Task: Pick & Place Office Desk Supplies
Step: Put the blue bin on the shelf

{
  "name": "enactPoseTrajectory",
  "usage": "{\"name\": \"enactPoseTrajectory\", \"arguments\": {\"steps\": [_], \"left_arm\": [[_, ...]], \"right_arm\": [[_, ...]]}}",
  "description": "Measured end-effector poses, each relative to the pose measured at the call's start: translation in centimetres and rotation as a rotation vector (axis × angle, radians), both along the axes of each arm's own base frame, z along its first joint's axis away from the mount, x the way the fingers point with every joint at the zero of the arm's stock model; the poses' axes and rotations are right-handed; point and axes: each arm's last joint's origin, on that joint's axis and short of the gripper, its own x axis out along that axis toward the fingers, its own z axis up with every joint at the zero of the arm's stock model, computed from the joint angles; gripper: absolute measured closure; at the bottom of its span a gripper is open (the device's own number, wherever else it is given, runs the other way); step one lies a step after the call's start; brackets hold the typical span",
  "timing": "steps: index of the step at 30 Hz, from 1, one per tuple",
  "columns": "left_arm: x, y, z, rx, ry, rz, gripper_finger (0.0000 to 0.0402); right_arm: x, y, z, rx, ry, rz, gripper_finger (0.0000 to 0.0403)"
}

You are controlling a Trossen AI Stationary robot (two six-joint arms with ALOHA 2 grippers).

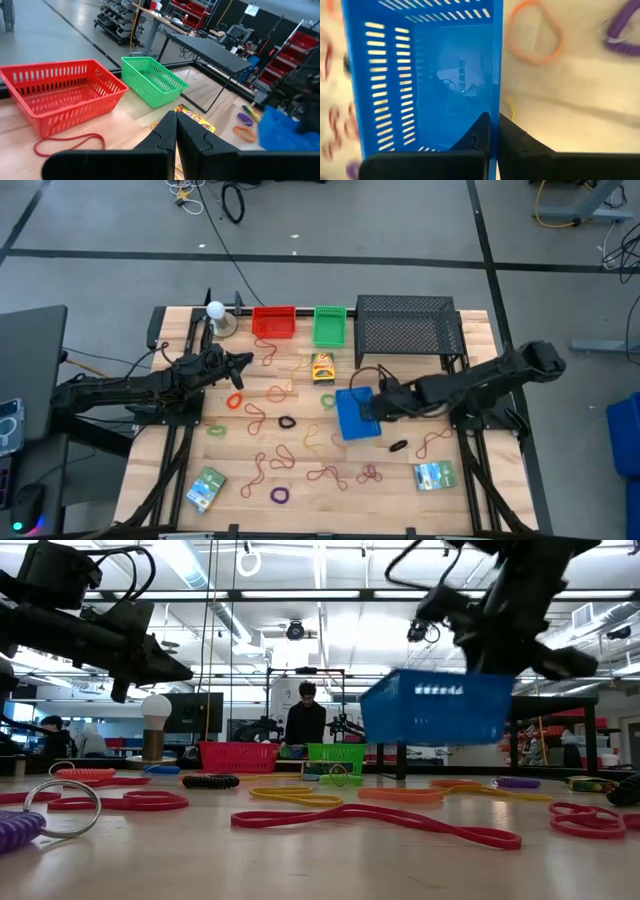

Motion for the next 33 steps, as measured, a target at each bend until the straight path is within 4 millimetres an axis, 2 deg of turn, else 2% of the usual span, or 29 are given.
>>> {"name": "enactPoseTrajectory", "arguments": {"steps": [6, 10, 17, 19, 22, 26, 33], "left_arm": [[0.0, 0.0, 0.0, 0.007, 0.002, 0.010, 0.0390], [0.0, 0.0, 0.0, 0.011, 0.006, 0.010, 0.0390], [0.0, 0.0, -0.1, 0.001, 0.009, 0.009, 0.0390], [0.0, 0.0, -0.1, 0.025, 0.027, 0.005, 0.0390], [0.0, 0.0, -0.1, 0.050, 0.046, 0.001, 0.0390], [0.0, 0.0, -0.1, 0.060, 0.054, -0.001, 0.0390], [0.0, 0.0, -0.2, 0.075, 0.072, -0.015, 0.0390]], "right_arm": [[0.2, -0.4, -1.2, -0.015, 0.077, -0.043, 0.0356], [0.0, -0.8, -1.1, -0.018, 0.106, 0.057, 0.0317], [-1.7, -1.7, 0.7, -0.068, 0.301, 0.434, 0.0220], [-1.5, -1.6, 1.6, -0.131, 0.309, 0.607, 0.0195], [-0.6, -0.3, 2.7, -0.248, 0.219, 0.929, 0.0169], [0.2, 2.0, 2.4, -0.355, 0.123, 1.223, 0.0169], [2.2, 4.3, -0.8, -0.420, 0.143, 1.363, 0.0214]]}}
